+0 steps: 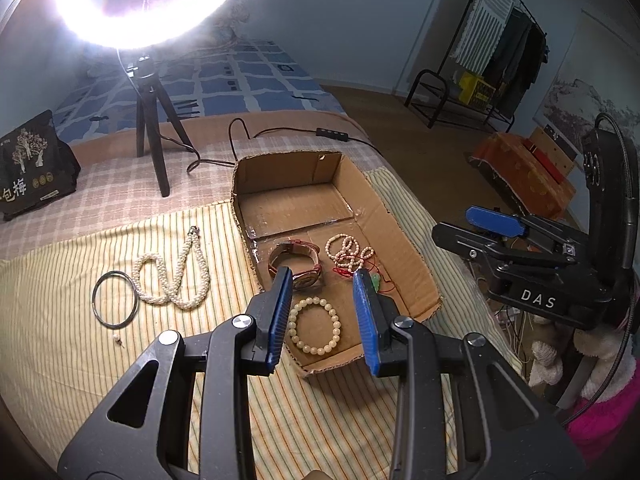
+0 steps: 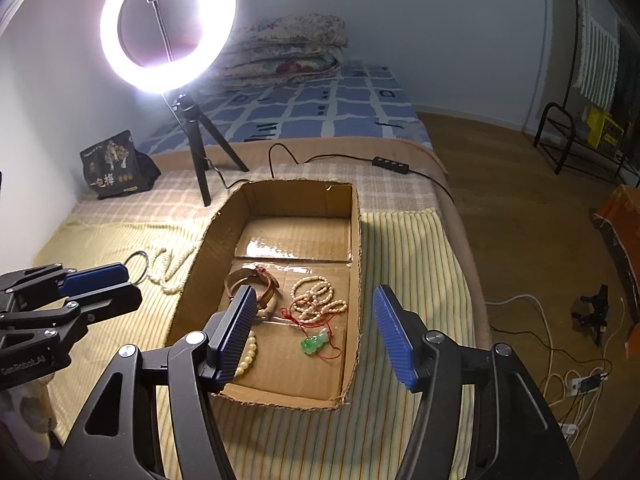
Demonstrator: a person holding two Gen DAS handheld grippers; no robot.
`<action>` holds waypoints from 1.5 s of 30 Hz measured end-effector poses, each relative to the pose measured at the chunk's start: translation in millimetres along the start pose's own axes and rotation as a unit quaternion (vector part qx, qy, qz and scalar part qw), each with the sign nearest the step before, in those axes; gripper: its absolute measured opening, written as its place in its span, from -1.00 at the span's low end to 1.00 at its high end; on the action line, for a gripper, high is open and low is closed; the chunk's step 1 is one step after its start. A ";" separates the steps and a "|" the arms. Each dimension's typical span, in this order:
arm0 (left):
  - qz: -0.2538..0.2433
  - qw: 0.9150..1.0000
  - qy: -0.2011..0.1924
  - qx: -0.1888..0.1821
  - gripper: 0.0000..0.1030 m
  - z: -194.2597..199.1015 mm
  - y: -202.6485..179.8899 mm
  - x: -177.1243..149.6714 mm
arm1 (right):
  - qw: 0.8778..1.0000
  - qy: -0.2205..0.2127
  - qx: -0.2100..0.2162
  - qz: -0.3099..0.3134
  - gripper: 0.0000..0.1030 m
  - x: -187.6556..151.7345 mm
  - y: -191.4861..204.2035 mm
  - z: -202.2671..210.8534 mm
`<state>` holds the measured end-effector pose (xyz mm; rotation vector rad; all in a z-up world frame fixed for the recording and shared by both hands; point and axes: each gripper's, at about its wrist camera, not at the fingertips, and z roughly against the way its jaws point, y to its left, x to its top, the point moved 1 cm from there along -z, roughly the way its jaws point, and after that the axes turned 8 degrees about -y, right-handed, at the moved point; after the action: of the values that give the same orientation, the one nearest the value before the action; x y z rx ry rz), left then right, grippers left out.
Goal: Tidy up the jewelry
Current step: 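Open the right tool to drop the pendant while the left tool releases the bracelet, then withdraw both open tools from the box toward the remaining jewelry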
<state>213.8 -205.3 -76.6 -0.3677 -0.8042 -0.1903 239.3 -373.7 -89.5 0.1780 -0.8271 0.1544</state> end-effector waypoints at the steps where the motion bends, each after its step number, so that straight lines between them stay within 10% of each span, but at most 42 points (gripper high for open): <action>1: 0.000 1.000 -0.002 0.000 -0.40 3.1 0.8 0.3 | 1.000 0.000 -0.001 0.001 0.17 0.4 1.0 1.9; 12: 0.006 1.000 -0.021 0.000 -0.40 39.1 14.7 1.0 | 0.999 -0.008 -0.040 0.016 0.37 4.1 20.5 25.4; 16: 0.007 0.999 -0.032 0.002 -0.01 54.1 25.5 1.4 | 0.998 -0.011 -0.058 0.021 0.38 3.7 30.7 32.9; 24: 0.011 0.998 -0.047 0.027 0.06 83.1 66.5 -0.8 | 0.996 -0.019 -0.080 0.033 0.39 2.8 61.3 43.7; 45: 0.078 0.991 -0.022 0.105 0.06 96.9 210.6 -27.8 | 0.999 -0.021 0.006 0.050 0.39 -9.2 149.2 18.8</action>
<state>194.2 27.1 -87.7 -0.2352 -0.8272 0.0499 189.1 -233.1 -69.4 0.1513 -0.8766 0.2504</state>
